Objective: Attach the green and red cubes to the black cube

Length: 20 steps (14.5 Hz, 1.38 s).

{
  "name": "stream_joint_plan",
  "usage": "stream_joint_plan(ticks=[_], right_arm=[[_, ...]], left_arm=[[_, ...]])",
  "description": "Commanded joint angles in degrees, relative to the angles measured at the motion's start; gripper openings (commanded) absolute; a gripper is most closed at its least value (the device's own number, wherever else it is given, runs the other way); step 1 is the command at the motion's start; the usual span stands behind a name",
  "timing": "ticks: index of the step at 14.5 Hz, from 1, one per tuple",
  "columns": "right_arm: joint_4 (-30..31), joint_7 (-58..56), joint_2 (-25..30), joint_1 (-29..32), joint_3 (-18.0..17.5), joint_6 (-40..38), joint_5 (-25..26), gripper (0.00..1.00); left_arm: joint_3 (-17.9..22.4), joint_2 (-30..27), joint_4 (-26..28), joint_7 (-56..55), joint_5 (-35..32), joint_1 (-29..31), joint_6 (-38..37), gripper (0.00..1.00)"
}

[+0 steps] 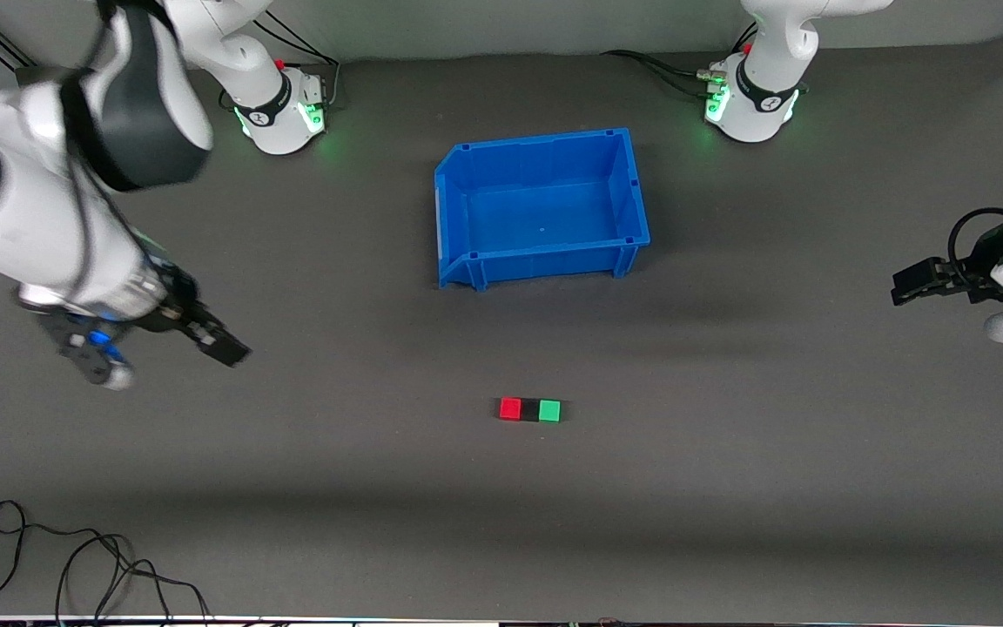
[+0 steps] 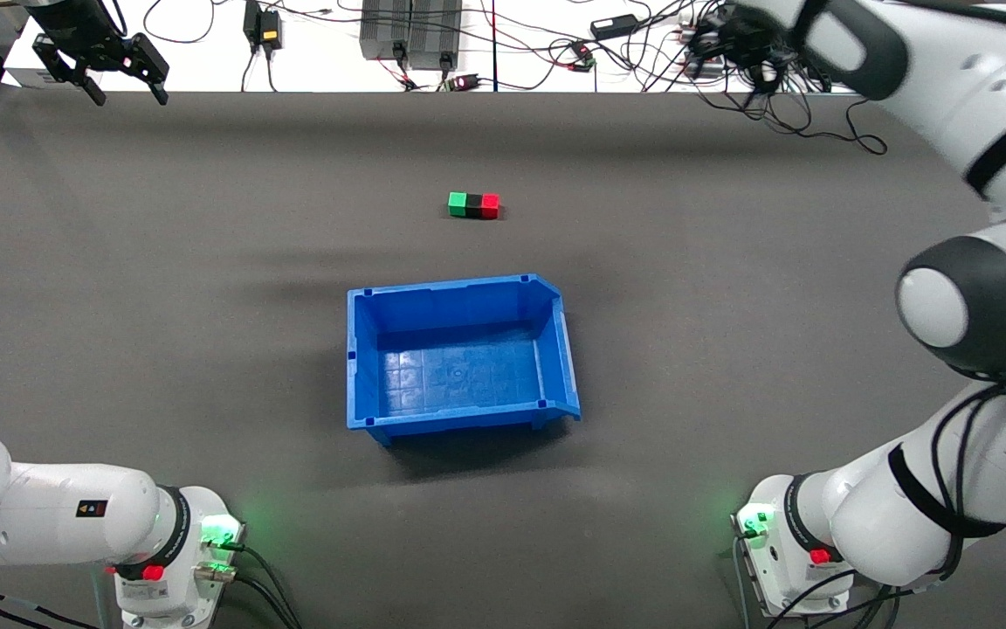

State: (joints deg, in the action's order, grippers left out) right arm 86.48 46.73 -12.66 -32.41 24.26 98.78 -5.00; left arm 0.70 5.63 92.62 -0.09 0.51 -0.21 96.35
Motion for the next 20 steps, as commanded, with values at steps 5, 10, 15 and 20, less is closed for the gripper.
stream_joint_plan(ticks=[5,10,15,20], right_arm=[[3.43,-25.95,7.12,19.36,-10.96,-1.13,2.61,1.0],[3.08,-44.4,8.09,30.65,-19.6,-0.52,5.44,1.0],[2.9,-48.49,8.27,30.21,-19.25,-0.61,5.26,1.0],[3.08,-48.22,8.27,30.12,-19.34,-1.22,4.64,1.0]], left_arm=[[-0.17,-0.8,-1.91,1.14,-1.65,-1.02,-3.27,1.0],[-0.26,-0.71,-2.53,1.06,-0.78,-0.84,-3.44,1.0],[-0.26,0.7,-3.32,1.23,-0.95,-0.84,-3.62,1.0],[-0.43,0.61,-3.15,1.23,-1.04,-1.1,-3.8,1.0]])
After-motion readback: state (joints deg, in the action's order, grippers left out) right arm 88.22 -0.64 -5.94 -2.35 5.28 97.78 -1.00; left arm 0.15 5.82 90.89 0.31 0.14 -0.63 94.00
